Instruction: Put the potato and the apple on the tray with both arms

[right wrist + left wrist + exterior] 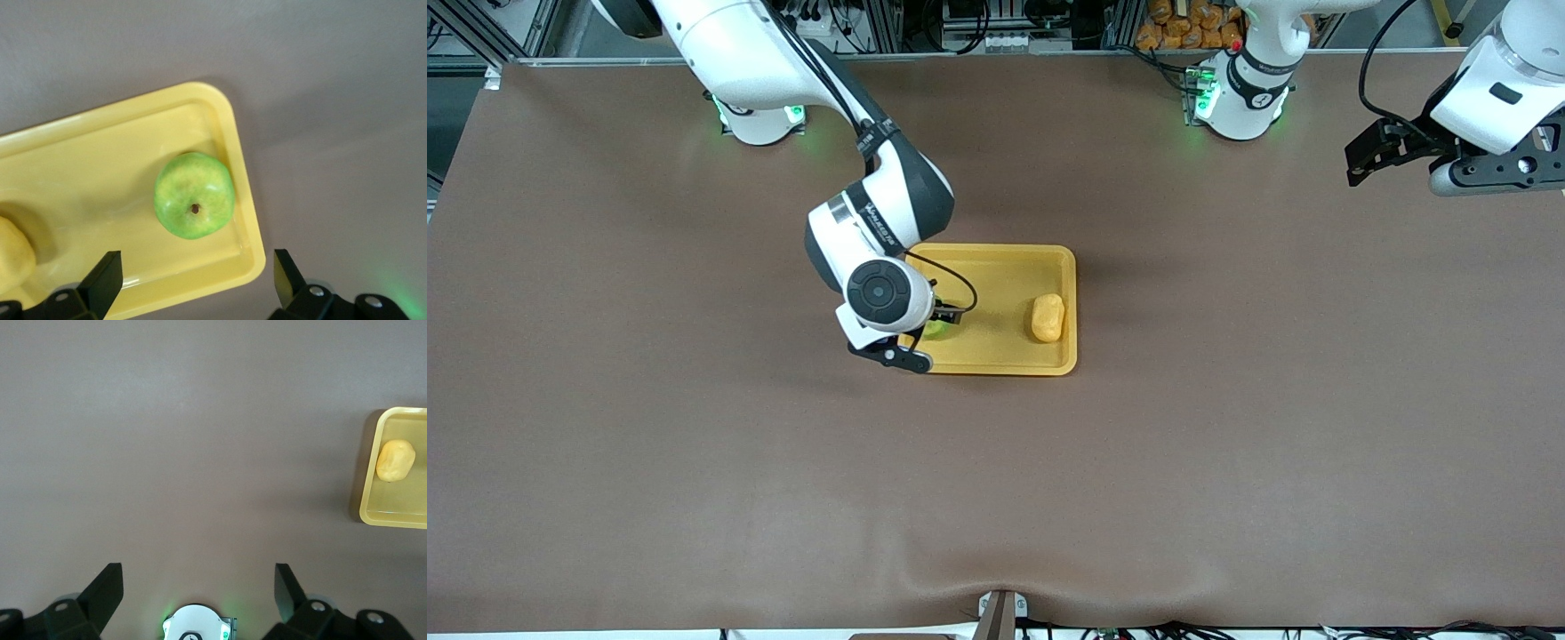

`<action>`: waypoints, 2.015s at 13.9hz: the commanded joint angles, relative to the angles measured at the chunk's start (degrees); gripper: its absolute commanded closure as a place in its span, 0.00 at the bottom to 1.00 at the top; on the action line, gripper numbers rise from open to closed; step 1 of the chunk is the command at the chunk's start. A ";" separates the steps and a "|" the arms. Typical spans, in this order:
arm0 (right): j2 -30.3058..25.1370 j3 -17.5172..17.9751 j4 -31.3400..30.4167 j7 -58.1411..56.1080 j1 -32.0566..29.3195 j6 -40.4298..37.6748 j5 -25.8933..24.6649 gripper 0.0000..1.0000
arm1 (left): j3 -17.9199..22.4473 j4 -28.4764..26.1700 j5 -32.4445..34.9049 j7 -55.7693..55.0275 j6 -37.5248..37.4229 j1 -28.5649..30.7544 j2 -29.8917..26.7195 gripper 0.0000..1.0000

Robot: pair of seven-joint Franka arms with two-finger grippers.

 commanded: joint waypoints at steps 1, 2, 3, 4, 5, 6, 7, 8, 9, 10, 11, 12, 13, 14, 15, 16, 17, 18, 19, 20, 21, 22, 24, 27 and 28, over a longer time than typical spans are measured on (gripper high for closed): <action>-0.10 0.74 4.84 0.74 -3.19 -3.95 0.17 0.00 | -0.55 -1.08 -1.26 1.18 0.97 0.79 -0.77 0.00; -0.19 0.74 6.25 0.74 -3.81 -4.04 0.08 0.00 | -0.64 -1.17 -1.26 1.18 0.62 0.79 -0.85 0.00; -0.28 0.65 6.61 0.65 -4.25 -4.22 -0.01 0.00 | -0.64 -1.00 -1.26 1.18 0.62 0.70 -0.85 0.00; -0.71 0.65 6.79 0.39 -5.30 -4.74 -0.01 0.00 | -0.64 -1.00 -1.17 1.18 0.62 0.70 -0.85 0.00; -2.72 0.74 6.97 0.30 -6.88 -5.53 0.08 0.00 | -0.64 -1.00 -1.17 1.18 0.62 0.70 -0.94 0.00; -3.52 0.74 6.97 0.30 -7.85 -5.97 -0.18 0.00 | -0.64 -1.08 -1.26 1.18 0.62 0.79 -1.12 0.00; -3.97 0.65 6.97 0.12 -8.73 -6.93 -0.36 0.00 | -0.64 -1.08 -1.26 1.18 0.62 0.88 -1.12 0.00; -4.75 0.65 6.97 -1.01 -10.04 -8.77 -0.27 0.00 | -0.55 -1.08 -1.26 1.18 0.53 0.96 -1.21 0.00; -5.72 0.65 6.97 -2.85 -11.45 -10.44 -0.45 0.00 | -0.55 -1.17 -1.26 1.26 0.27 0.96 -1.29 0.00; -6.60 0.65 6.97 -4.78 -12.77 -11.50 -0.53 0.00 | -0.38 -1.17 -1.26 1.52 0.18 0.96 -1.29 0.00; -7.56 0.65 6.97 -5.76 -14.52 -11.86 -0.36 0.00 | -0.38 -1.17 -1.26 1.61 0.00 0.96 -1.29 0.00; -8.44 0.74 6.88 -6.64 -16.02 -12.04 -0.19 0.00 | -0.38 -1.17 -1.26 1.62 0.09 0.96 -1.12 0.00; -9.32 0.65 6.88 -7.60 -16.82 -12.74 -0.44 0.00 | -0.38 -1.17 -1.26 1.62 0.26 0.96 -0.94 0.00; -9.94 0.65 6.88 -9.35 -18.04 -14.05 -0.36 0.00 | -0.47 -1.17 -1.26 1.53 0.35 0.88 -0.86 0.00; -11.08 0.74 6.88 -12.85 -19.45 -16.06 -0.36 0.00 | -0.47 -1.43 -1.26 1.53 0.35 0.96 -1.03 0.00; -11.96 0.65 6.79 -15.93 -20.24 -16.95 -0.53 0.00 | -0.47 -1.52 -1.26 1.53 0.35 0.96 -1.12 0.00; -12.75 0.48 6.70 -16.48 -20.95 -17.05 -1.06 0.00 | -0.47 -1.52 -1.26 1.53 0.35 0.96 -1.12 0.00; -13.54 0.21 6.70 -16.84 -22.17 -17.05 -2.37 0.00 | -0.47 -1.61 -1.26 1.53 0.35 0.96 -1.12 0.00; -14.68 0.21 6.62 -16.93 -23.06 -17.14 -3.43 0.00 | -0.47 -1.61 -1.26 1.53 0.35 0.96 -1.03 0.00; -15.56 0.21 6.44 -17.36 -23.59 -17.23 -3.87 0.00 | -0.47 -1.61 -1.17 1.53 0.35 0.96 -1.12 0.00; -16.79 0.21 6.27 -18.67 -24.29 -18.01 -3.96 0.00 | -0.55 -1.61 -1.08 1.61 0.35 0.96 -1.12 0.00; -17.59 0.12 6.18 -20.34 -24.73 -18.28 -3.96 0.00 | -0.55 -1.61 -1.08 1.53 0.35 0.96 -1.03 0.00; -19.17 0.12 6.18 -22.89 -26.83 -20.12 -4.31 0.00 | -0.64 -1.61 -1.08 1.53 0.44 0.88 -0.94 0.00; -21.63 0.12 6.09 -31.24 -30.26 -24.43 -5.45 0.00 | -0.64 -1.79 -1.17 1.53 0.44 0.88 -0.94 0.00; -22.77 0.21 6.18 -32.73 -31.14 -24.70 -5.46 0.00 | -0.64 -1.79 -1.08 1.53 0.44 0.79 -0.94 0.00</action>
